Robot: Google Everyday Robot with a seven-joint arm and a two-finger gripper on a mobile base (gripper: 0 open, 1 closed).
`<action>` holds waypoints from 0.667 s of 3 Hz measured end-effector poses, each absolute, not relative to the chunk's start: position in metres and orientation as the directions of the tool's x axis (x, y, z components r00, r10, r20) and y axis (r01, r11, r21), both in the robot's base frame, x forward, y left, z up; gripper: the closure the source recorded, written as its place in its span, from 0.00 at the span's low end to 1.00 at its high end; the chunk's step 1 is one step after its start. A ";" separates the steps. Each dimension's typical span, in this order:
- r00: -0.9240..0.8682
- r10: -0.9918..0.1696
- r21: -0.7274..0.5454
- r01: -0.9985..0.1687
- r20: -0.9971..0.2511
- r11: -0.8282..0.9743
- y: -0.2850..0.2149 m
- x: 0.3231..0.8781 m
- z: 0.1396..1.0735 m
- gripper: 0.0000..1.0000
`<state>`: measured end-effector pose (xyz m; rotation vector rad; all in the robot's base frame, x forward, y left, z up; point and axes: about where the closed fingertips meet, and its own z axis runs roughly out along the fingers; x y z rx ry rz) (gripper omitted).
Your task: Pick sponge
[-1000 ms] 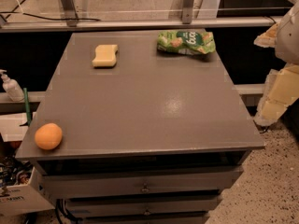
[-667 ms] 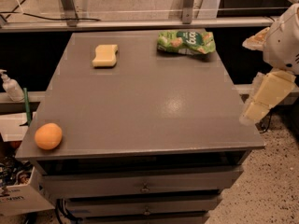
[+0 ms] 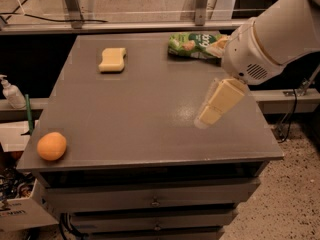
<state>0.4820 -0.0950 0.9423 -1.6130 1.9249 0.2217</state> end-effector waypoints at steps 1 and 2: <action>-0.071 -0.835 -0.250 -0.937 -0.546 0.244 -0.095 0.482 0.942 0.00; -0.038 -0.819 -0.263 -0.937 -0.572 0.228 -0.079 0.491 0.939 0.00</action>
Offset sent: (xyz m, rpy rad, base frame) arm 0.0242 0.0366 -0.0100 0.0762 -0.0477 0.0550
